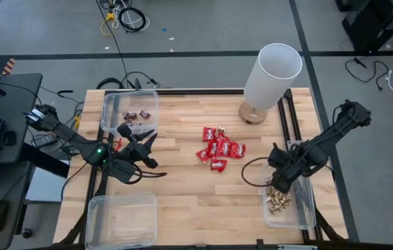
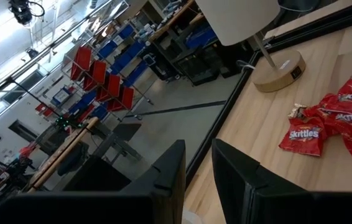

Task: Sort candy
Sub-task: Put the gold chocolate into the bottom right transparent bin

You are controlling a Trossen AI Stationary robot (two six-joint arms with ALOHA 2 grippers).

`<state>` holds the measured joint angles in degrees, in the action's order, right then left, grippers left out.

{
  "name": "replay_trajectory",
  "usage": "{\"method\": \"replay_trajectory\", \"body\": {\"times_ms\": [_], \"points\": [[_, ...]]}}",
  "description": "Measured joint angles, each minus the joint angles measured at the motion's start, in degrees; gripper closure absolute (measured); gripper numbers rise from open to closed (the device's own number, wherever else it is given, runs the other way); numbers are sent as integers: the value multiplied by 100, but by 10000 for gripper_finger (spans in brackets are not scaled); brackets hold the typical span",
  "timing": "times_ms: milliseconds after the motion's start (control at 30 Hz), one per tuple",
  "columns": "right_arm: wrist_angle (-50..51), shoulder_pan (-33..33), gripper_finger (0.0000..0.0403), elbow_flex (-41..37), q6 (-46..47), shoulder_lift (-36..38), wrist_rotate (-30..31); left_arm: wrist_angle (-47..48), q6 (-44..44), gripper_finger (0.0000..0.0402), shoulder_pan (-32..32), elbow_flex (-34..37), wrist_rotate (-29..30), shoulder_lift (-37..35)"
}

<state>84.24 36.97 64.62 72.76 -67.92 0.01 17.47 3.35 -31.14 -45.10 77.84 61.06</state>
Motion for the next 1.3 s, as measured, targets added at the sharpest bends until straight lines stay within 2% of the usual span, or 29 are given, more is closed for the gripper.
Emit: {"method": "replay_trajectory", "body": {"times_ms": [300,833,1300], "points": [[-1333,191,403,-913,300,0,-138,15,-58,319,0,0,-11,0],[-1919,238,402,-1935,594,-2,-138,31,-60,319,0,0,-13,0],[-1991,235,362,-1911,675,-9,-85,92,-60,319,0,0,-11,0]]}}
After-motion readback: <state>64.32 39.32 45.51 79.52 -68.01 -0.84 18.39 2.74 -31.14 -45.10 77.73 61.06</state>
